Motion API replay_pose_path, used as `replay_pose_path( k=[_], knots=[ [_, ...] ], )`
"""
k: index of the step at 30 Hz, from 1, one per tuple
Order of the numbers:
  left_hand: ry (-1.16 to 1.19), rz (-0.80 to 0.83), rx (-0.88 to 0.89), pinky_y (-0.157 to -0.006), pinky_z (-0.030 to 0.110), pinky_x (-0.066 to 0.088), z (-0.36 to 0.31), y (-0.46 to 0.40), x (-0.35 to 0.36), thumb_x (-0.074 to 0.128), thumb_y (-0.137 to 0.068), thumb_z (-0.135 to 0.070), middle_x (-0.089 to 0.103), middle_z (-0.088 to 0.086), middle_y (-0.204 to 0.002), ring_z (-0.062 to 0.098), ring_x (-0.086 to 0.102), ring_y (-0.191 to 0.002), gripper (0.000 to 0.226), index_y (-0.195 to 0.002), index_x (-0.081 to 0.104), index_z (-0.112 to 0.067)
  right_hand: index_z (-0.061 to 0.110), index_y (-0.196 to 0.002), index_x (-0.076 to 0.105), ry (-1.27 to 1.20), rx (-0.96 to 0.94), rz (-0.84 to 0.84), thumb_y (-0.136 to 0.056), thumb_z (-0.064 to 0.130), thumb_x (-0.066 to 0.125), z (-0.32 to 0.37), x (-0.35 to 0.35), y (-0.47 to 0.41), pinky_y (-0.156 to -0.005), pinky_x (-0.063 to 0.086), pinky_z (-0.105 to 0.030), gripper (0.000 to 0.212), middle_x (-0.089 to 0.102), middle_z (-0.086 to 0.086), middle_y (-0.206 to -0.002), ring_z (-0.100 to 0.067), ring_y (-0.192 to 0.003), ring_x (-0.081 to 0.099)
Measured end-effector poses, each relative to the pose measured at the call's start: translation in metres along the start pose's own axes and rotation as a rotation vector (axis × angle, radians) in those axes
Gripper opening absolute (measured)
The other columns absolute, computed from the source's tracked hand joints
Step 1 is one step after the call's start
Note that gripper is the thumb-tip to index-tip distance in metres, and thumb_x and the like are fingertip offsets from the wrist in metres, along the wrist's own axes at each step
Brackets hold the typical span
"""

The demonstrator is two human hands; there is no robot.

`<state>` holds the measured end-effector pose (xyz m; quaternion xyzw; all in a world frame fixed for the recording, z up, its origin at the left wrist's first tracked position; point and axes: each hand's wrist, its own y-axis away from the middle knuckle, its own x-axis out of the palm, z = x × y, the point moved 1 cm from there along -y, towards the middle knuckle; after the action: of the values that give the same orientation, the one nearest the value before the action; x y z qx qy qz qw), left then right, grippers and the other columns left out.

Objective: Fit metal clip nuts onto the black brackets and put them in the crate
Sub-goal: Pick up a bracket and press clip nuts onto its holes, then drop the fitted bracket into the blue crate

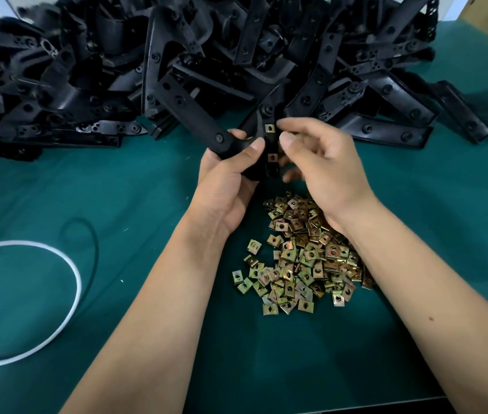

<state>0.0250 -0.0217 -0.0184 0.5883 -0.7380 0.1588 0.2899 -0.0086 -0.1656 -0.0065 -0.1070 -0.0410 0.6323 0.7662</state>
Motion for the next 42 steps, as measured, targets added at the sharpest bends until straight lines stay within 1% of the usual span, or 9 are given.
replay_pose_path(
  k=[5, 9, 14, 18, 22, 28, 34, 38, 42],
  knots=[
    [-0.173, -0.028, 0.102, -0.085, 0.052, 0.056, 0.002, 0.002, 0.006, 0.062, -0.091, 0.013, 0.070, 0.014, -0.097, 0.031, 0.068, -0.090, 0.033, -0.109, 0.049, -0.011, 0.020, -0.112, 0.075, 0.013, 0.033, -0.055, -0.098, 0.012, 0.067, 0.005, -0.001, 0.002, -0.073, 0.058, -0.025, 0.017, 0.076, 0.001, -0.093, -0.006, -0.083, 0.068],
    [-0.313, -0.052, 0.208, -0.089, 0.056, 0.054, 0.006, 0.005, 0.017, 0.065, -0.089, 0.015, 0.065, 0.021, -0.106, 0.034, 0.064, -0.096, 0.035, -0.109, 0.049, -0.009, 0.019, -0.097, 0.079, -0.035, 0.100, -0.149, -0.094, 0.016, 0.072, 0.016, -0.005, 0.005, -0.088, 0.062, -0.041, 0.007, 0.078, 0.005, -0.087, -0.011, -0.088, 0.073],
    [-0.358, 0.068, 0.206, -0.086, 0.041, 0.057, 0.007, 0.009, 0.044, 0.059, -0.090, 0.016, 0.066, 0.013, -0.100, 0.025, 0.068, -0.098, 0.033, -0.110, 0.048, -0.007, 0.015, -0.090, 0.069, 0.189, 0.043, -0.194, -0.086, 0.038, 0.080, 0.033, -0.027, 0.015, -0.072, 0.061, -0.046, 0.026, 0.073, -0.007, -0.081, -0.023, -0.080, 0.070],
    [-0.342, 0.276, 0.098, -0.084, 0.033, 0.058, 0.027, 0.021, 0.101, 0.056, -0.081, 0.014, 0.072, 0.012, -0.106, 0.026, 0.072, -0.106, 0.036, -0.113, 0.054, -0.003, 0.020, -0.098, 0.066, 0.196, 0.055, -0.405, -0.086, 0.043, 0.079, 0.043, -0.078, 0.032, -0.070, 0.053, -0.024, 0.029, 0.070, 0.007, -0.086, -0.005, -0.079, 0.065],
    [-0.433, 0.503, -0.005, -0.084, 0.033, 0.057, 0.078, 0.048, 0.186, 0.061, -0.071, 0.006, 0.071, 0.011, -0.102, 0.024, 0.069, -0.100, 0.035, -0.105, 0.060, -0.002, 0.013, -0.099, 0.066, 0.140, 0.011, -0.646, -0.090, 0.016, 0.077, 0.051, -0.163, 0.082, -0.081, 0.057, -0.036, 0.015, 0.074, 0.008, -0.083, -0.007, -0.081, 0.070],
    [-0.491, 0.704, -0.054, -0.089, 0.029, 0.052, 0.171, 0.115, 0.304, 0.072, -0.076, -0.001, 0.067, 0.002, -0.098, 0.012, 0.063, -0.089, 0.032, -0.100, 0.059, -0.017, 0.020, -0.088, 0.064, 0.099, 0.028, -1.055, -0.088, 0.006, 0.074, 0.040, -0.301, 0.220, -0.067, 0.054, -0.021, 0.017, 0.072, 0.011, -0.069, -0.004, -0.064, 0.066],
    [-0.812, 1.004, -0.399, -0.094, 0.041, 0.054, 0.309, 0.203, 0.324, 0.070, -0.058, -0.032, 0.067, 0.001, -0.106, 0.021, 0.066, -0.098, 0.052, -0.109, 0.058, -0.026, -0.014, -0.108, 0.064, 0.193, 0.569, -0.991, -0.094, -0.002, 0.065, -0.052, -0.390, 0.375, -0.062, 0.053, -0.027, 0.018, 0.073, -0.006, -0.074, -0.015, -0.066, 0.064],
    [-0.996, 1.005, -0.806, -0.088, 0.037, 0.054, 0.385, 0.224, 0.275, 0.079, -0.077, -0.033, 0.059, 0.006, -0.112, 0.019, 0.060, -0.093, 0.040, -0.107, 0.056, -0.024, 0.000, -0.099, 0.075, 0.551, 1.041, -0.802, -0.087, 0.009, 0.080, -0.111, -0.407, 0.453, -0.076, 0.052, -0.040, 0.015, 0.073, -0.013, -0.086, -0.022, -0.081, 0.065],
    [-1.284, 1.088, -0.734, -0.091, 0.032, 0.045, 0.407, 0.218, 0.247, 0.075, -0.078, -0.051, 0.056, -0.001, -0.130, 0.018, 0.056, -0.115, 0.059, -0.127, 0.057, -0.024, 0.008, -0.090, 0.073, 0.879, 1.388, -0.596, -0.087, 0.031, 0.072, -0.119, -0.412, 0.471, -0.054, 0.042, -0.026, 0.023, 0.065, -0.008, -0.082, -0.025, -0.074, 0.061]
  ],
)
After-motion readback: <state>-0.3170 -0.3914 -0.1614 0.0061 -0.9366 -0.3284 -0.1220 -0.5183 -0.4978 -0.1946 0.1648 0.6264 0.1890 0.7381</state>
